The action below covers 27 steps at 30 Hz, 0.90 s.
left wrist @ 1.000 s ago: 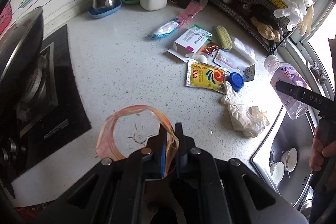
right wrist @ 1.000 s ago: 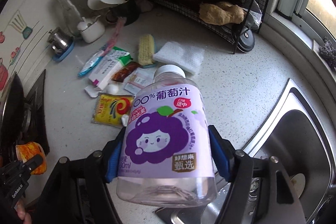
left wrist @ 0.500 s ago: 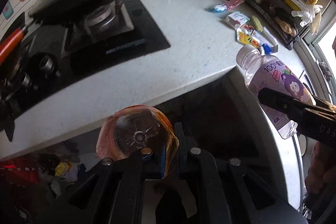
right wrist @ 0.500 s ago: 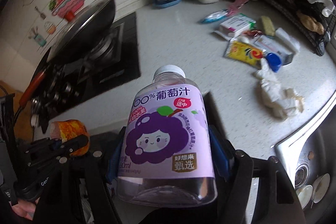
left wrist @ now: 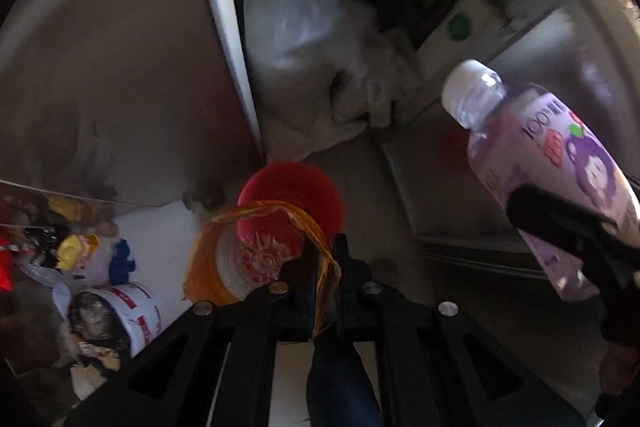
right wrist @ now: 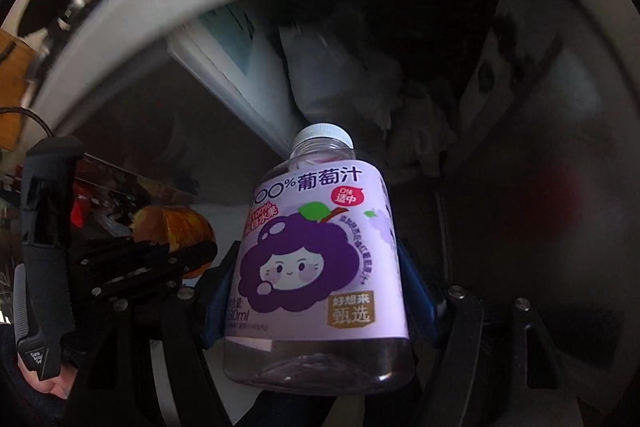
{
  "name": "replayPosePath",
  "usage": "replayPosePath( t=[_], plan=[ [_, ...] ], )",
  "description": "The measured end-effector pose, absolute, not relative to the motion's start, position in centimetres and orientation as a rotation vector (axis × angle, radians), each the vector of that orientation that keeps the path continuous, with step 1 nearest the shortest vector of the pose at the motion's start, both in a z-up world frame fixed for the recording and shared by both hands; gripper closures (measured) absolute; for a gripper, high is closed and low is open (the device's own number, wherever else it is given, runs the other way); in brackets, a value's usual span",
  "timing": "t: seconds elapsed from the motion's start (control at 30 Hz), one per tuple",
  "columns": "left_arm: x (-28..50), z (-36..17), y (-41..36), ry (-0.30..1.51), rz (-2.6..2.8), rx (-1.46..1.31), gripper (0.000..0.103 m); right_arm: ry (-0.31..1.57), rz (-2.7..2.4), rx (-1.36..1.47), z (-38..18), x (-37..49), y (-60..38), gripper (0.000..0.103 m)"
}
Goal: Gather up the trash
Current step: 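Lower both tools over the red bucket and release the cup and bottle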
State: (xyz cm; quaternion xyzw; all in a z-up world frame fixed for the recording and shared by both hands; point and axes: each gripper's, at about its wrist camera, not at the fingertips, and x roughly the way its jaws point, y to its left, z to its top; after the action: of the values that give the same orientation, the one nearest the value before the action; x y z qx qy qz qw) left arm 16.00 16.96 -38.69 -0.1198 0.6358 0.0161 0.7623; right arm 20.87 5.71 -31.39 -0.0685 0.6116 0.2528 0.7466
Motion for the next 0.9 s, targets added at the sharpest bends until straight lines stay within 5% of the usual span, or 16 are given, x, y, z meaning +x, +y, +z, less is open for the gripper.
replayPosePath(
  t=[0.4,0.43,0.47,0.53,0.67,0.9],
  plan=[
    [19.0,-61.0,16.3,1.397,0.095,-0.338,0.096,1.367,0.586,-0.133,-51.9,22.6,4.2,0.033],
    [19.0,-62.5,16.2,1.399,0.102,-0.334,0.089,1.371,0.586,-0.132,-53.0,22.6,4.0,0.033],
    [19.1,-63.8,16.3,1.401,0.102,-0.334,0.071,1.376,0.584,-0.134,-54.0,23.7,4.8,0.033],
    [19.5,-65.5,16.3,1.397,0.103,-0.334,0.058,1.381,0.595,-0.145,-55.7,23.7,4.6,0.033],
    [19.9,-67.5,16.1,1.396,0.14,-0.265,0.05,1.413,0.619,-0.173,-58.3,23.7,4.5,0.033],
    [18.8,-66.9,17.2,1.422,0.131,-0.279,0.049,1.444,0.61,-0.185,-58.1,23.2,4.1,0.033]
  ],
)
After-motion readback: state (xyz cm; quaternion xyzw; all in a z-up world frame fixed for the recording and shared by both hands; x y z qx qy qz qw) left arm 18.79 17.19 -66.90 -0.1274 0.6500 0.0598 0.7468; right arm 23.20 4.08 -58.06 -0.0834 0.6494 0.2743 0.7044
